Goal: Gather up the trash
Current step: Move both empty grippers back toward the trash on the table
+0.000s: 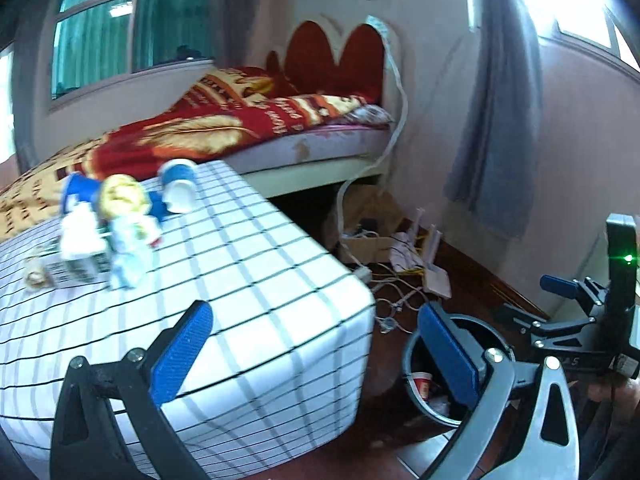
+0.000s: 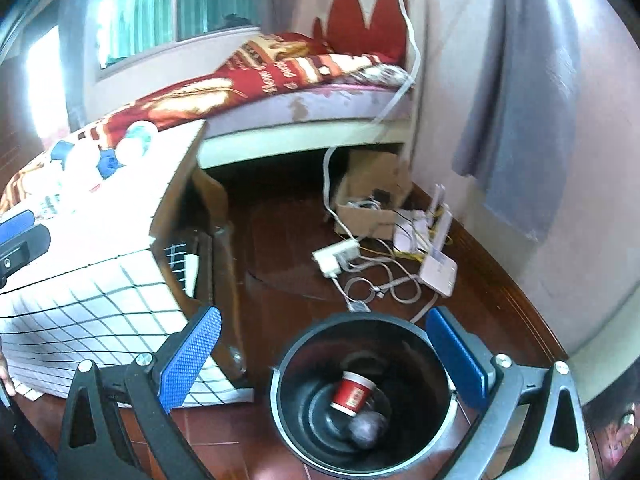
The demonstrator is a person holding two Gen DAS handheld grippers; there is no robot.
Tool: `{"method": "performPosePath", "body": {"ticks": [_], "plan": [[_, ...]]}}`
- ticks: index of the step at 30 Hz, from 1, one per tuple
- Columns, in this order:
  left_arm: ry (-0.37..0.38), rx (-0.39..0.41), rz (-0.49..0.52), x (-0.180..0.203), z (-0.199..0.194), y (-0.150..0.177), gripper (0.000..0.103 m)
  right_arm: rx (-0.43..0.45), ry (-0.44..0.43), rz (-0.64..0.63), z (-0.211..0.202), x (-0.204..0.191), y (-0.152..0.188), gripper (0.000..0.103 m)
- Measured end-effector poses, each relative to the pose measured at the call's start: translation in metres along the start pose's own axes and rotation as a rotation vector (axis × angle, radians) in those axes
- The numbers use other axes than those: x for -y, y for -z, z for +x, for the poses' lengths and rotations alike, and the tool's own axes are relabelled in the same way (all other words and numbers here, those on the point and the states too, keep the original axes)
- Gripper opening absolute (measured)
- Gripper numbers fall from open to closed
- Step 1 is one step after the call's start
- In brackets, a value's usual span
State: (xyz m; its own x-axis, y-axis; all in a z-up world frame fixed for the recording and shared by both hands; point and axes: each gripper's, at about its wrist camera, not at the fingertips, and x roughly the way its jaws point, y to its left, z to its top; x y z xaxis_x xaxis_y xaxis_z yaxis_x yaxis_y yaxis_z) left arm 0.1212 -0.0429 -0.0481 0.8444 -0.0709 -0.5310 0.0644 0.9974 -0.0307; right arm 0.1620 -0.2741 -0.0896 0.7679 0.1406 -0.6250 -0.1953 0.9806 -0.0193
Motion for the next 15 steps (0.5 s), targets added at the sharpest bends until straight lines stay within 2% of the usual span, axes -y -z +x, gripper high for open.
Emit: {"method": "performPosePath", "body": {"ticks": [7, 9, 12, 15], "plan": [[-0.084, 0.031, -0.078, -0.053, -0.025, 0.009, 0.103, 0.034, -0.095, -0.018, -0.002, -0.042, -0.015, 0.103], [-0.121, 0.036, -0.106, -0.074, -0.032, 0.011, 0.103, 0.047, -0.124, -0.044, -0.003, -0.059, -0.019, 0.103], [-0.188, 0.023, -0.126, -0.101, -0.041, 0.014, 0.103, 0.016, -0.124, -0.093, 0.0, -0.087, -0.029, 0.103], [-0.259, 0.019, -0.154, -0.135, -0.049, 0.019, 0.103, 0.042, -0.177, -0.089, 0.0, -0.113, -0.043, 0.103]]}}
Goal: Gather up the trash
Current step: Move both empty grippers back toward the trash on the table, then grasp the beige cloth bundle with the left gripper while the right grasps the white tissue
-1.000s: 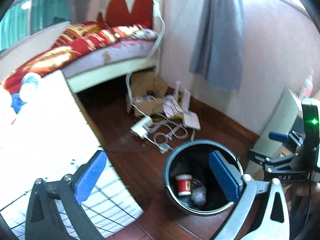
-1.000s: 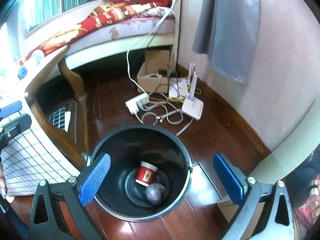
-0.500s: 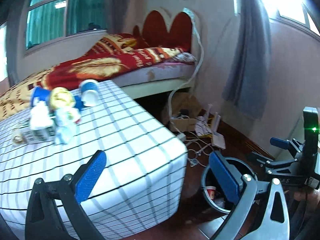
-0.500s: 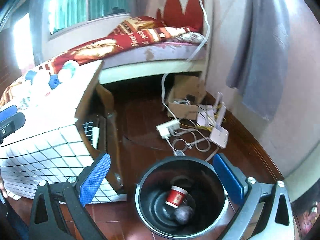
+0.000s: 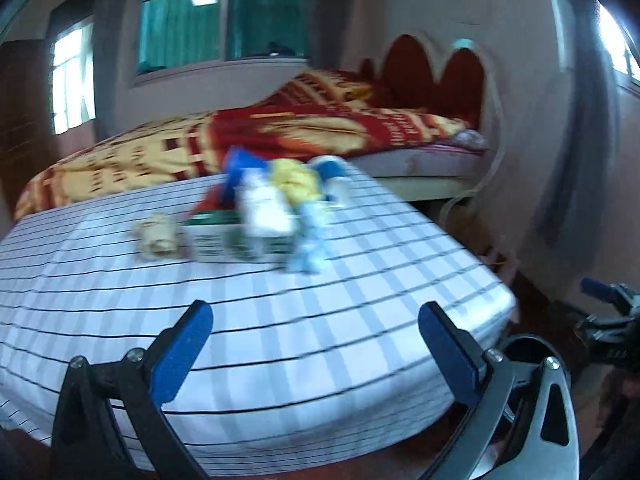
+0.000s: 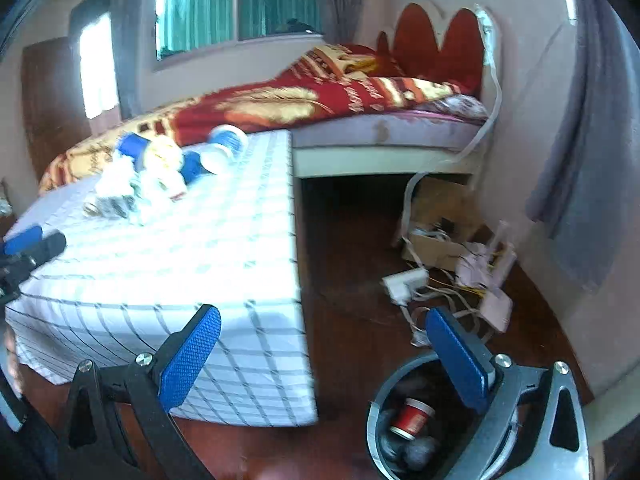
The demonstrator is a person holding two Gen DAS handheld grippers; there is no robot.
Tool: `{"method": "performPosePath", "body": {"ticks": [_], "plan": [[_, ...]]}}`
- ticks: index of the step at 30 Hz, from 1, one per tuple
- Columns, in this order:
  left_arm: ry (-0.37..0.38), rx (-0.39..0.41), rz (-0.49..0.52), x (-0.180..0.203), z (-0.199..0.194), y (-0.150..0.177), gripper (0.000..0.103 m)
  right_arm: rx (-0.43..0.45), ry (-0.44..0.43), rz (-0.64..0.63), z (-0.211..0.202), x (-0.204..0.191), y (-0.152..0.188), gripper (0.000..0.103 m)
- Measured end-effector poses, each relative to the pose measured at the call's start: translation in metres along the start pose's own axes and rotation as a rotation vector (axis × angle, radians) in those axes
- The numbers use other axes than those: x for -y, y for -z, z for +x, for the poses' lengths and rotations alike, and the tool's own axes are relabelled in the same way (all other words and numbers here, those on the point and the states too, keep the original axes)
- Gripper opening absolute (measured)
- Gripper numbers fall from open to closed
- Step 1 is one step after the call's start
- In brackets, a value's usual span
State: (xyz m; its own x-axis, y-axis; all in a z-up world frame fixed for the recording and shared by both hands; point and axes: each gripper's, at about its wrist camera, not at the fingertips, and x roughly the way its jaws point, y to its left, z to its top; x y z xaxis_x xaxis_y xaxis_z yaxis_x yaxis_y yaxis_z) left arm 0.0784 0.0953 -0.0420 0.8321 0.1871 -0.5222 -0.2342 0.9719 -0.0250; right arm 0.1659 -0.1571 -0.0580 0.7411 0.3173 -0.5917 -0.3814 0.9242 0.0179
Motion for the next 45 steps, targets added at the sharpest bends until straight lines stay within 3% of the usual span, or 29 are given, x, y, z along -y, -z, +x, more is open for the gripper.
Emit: {"method": "performPosePath", "body": {"ticks": [8, 11, 15, 22, 25, 27, 28, 34, 38, 44, 45], "plan": [[-0.087, -0.006, -0.112, -0.09, 0.005, -0.003, 0.097, 0.05, -0.154, -0.066, 0.033, -0.098, -0.052, 0.1], [-0.092, -0.003, -0.127, -0.103, 0.008, -0.005, 0.096, 0.058, -0.204, -0.108, 0.051, -0.14, -0.07, 0.091], [-0.099, -0.006, -0.122, -0.114, 0.014, -0.008, 0.094, 0.056, -0.263, -0.143, 0.076, -0.183, -0.088, 0.088], [-0.112, -0.023, -0.139, -0.14, 0.034, -0.013, 0.09, 0.008, -0.266, -0.204, 0.125, -0.231, -0.109, 0.08], [-0.103, -0.037, -0.148, -0.148, 0.047, -0.016, 0.088, -0.024, -0.264, -0.231, 0.143, -0.24, -0.11, 0.072], [-0.093, -0.046, -0.151, -0.151, 0.057, -0.019, 0.086, -0.054, -0.287, -0.241, 0.156, -0.244, -0.111, 0.051], [-0.087, -0.051, -0.154, -0.152, 0.063, -0.021, 0.085, -0.053, -0.302, -0.241, 0.158, -0.245, -0.111, 0.036], [-0.075, -0.081, -0.154, -0.161, 0.108, -0.039, 0.074, 0.069, -0.29, -0.184, 0.149, -0.233, -0.126, 0.036], [-0.045, -0.168, -0.193, -0.169, 0.142, -0.047, 0.06, 0.062, -0.257, -0.165, 0.16, -0.224, -0.135, 0.036], [-0.066, -0.251, -0.21, -0.176, 0.166, -0.053, 0.055, 0.048, -0.242, -0.142, 0.167, -0.209, -0.138, 0.036], [-0.066, -0.264, -0.217, -0.178, 0.169, -0.052, 0.045, 0.045, -0.244, -0.142, 0.167, -0.206, -0.137, 0.036]]}}
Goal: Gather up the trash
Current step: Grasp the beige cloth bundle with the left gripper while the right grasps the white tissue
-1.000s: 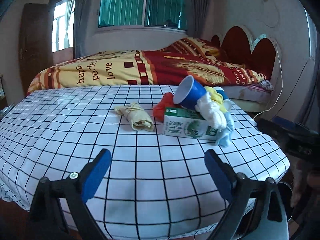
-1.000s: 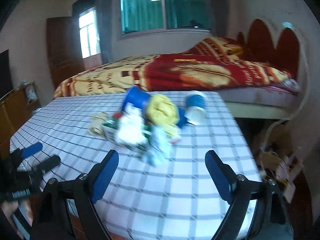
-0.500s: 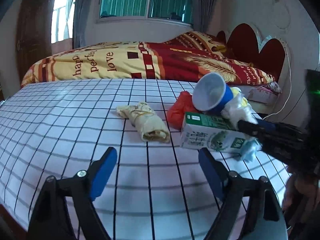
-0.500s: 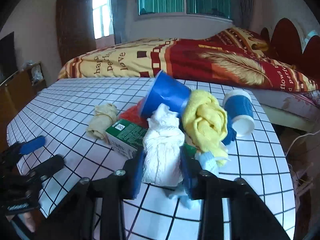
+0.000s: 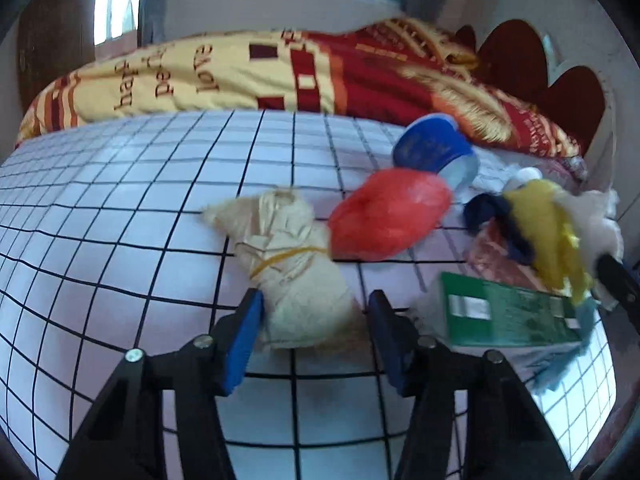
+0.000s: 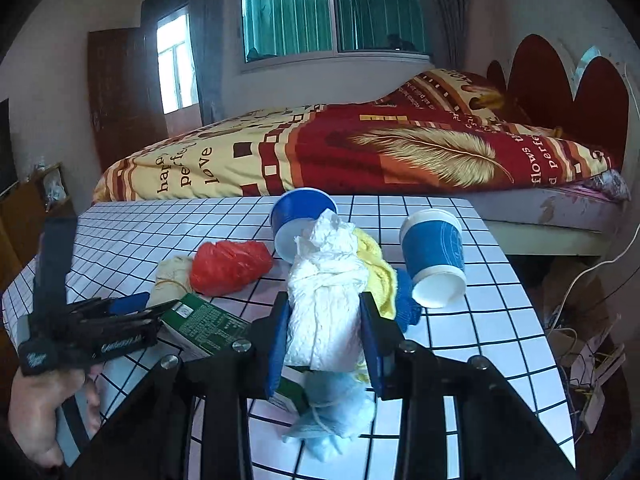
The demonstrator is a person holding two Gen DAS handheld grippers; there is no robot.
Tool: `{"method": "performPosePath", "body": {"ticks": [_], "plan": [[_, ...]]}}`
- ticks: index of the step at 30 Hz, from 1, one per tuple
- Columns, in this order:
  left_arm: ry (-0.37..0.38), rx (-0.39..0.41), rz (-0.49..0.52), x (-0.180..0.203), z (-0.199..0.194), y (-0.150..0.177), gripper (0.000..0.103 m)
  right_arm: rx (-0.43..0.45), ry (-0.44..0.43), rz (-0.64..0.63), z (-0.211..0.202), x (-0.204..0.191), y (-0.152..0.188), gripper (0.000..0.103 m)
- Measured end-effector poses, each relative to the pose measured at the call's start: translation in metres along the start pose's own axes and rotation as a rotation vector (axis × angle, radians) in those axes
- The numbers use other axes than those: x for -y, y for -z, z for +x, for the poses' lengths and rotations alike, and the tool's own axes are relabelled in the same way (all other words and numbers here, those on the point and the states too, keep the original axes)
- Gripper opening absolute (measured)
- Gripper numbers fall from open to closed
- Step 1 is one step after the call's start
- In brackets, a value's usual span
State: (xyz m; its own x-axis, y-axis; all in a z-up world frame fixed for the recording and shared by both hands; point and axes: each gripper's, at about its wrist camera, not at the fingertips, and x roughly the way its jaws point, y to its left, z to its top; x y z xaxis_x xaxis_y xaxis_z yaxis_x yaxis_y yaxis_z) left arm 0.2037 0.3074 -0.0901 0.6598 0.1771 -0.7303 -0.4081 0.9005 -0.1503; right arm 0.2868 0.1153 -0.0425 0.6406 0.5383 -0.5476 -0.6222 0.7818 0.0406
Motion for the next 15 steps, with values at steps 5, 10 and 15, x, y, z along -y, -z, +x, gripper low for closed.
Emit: {"method": "performPosePath", "body": {"ticks": [5, 10, 15], "plan": [[0.041, 0.034, -0.048, -0.014, -0.013, 0.004, 0.016, 0.024, -0.009, 0.019, -0.012, 0.008, 0.002, 0.036], [0.045, 0.132, -0.005, -0.011, -0.054, 0.019, 0.015, 0.061, -0.009, 0.024, -0.036, 0.014, 0.001, 0.036], [0.059, 0.188, 0.046, 0.006, -0.094, 0.036, 0.015, 0.064, -0.011, 0.03, -0.056, 0.019, 0.008, 0.035]]}}
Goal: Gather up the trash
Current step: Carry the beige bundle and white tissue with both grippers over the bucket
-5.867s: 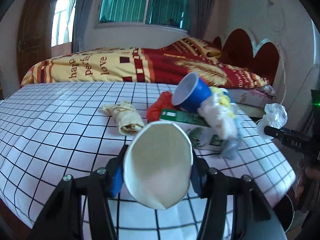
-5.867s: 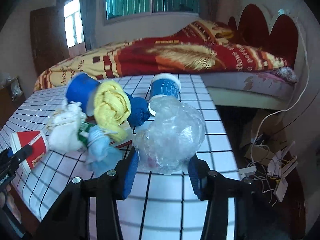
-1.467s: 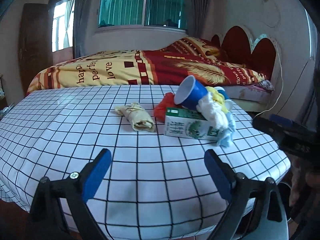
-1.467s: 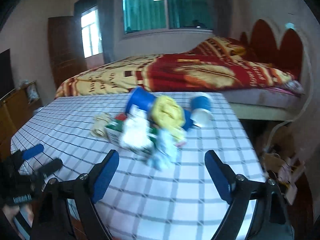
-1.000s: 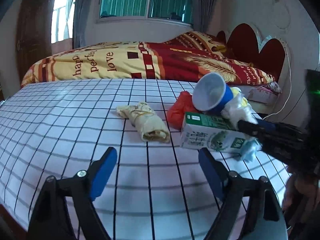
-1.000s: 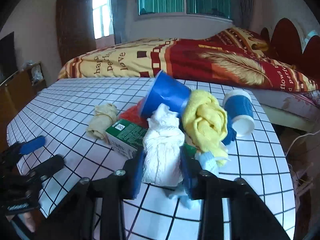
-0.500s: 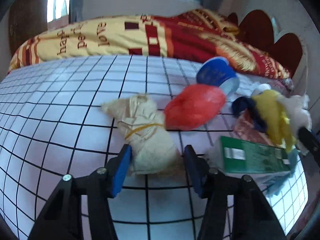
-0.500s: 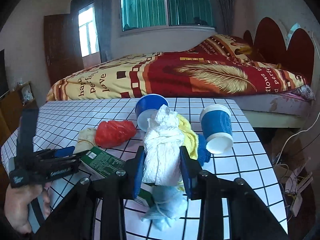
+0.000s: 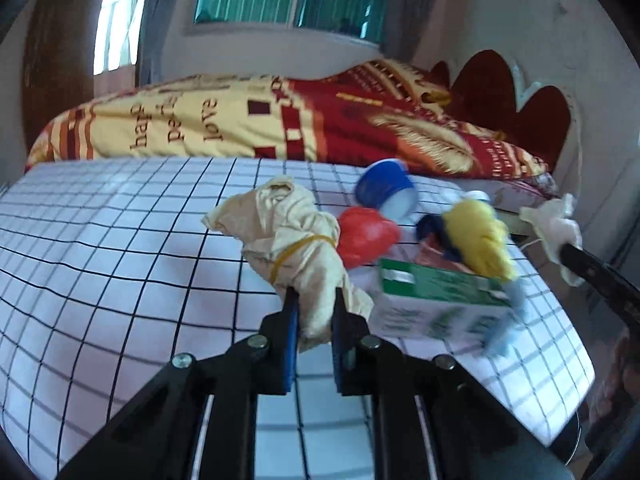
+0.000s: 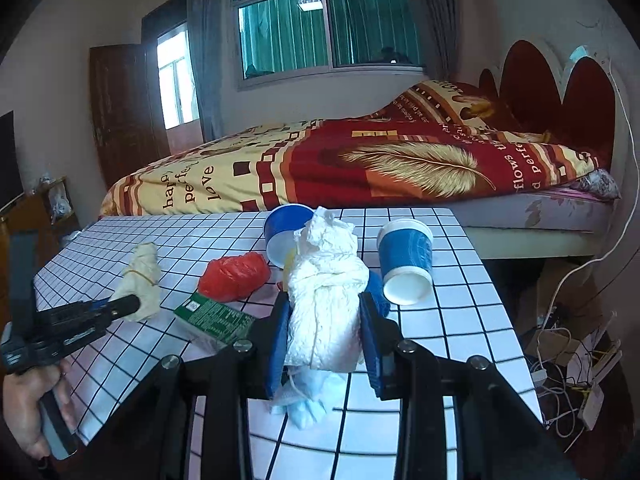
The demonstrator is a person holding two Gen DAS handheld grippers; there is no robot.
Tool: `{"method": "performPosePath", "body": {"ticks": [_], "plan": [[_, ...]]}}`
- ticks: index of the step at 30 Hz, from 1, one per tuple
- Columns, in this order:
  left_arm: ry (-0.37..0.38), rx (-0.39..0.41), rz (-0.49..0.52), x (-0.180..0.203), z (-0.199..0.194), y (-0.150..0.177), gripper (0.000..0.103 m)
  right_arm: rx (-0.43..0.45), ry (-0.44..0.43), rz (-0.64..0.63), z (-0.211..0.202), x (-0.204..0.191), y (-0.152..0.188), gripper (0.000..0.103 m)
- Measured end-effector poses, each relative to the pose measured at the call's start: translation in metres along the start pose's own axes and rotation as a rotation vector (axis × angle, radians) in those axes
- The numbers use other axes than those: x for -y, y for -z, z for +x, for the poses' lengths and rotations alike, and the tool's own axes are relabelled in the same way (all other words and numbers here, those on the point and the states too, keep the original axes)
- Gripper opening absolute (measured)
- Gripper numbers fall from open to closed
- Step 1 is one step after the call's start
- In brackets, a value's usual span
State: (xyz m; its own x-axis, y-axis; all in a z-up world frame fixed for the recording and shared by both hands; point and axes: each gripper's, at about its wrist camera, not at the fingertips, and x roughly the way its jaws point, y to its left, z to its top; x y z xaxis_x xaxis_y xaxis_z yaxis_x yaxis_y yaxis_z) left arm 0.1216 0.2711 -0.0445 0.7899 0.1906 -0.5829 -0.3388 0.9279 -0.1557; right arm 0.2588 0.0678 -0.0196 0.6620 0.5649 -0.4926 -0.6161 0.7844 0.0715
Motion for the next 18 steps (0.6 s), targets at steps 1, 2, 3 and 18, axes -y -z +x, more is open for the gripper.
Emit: {"method": "performPosePath", "body": {"ticks": [1, 2, 3, 18], "plan": [[0.004, 0.01, 0.017, 0.007, -0.012, 0.004, 0.015, 0.003, 0.002, 0.001, -0.005, 0.001, 0.001, 0.035], [0.006, 0.012, 0.023, 0.01, -0.013, 0.003, 0.015, 0.008, 0.007, 0.003, -0.012, 0.002, 0.003, 0.035], [0.013, 0.015, 0.029, 0.015, -0.014, 0.001, 0.015, 0.01, 0.011, 0.005, -0.017, 0.003, 0.005, 0.035], [0.081, 0.045, 0.107, 0.077, -0.065, 0.026, 0.015, 0.016, 0.05, 0.022, -0.097, 0.024, 0.035, 0.035]]}}
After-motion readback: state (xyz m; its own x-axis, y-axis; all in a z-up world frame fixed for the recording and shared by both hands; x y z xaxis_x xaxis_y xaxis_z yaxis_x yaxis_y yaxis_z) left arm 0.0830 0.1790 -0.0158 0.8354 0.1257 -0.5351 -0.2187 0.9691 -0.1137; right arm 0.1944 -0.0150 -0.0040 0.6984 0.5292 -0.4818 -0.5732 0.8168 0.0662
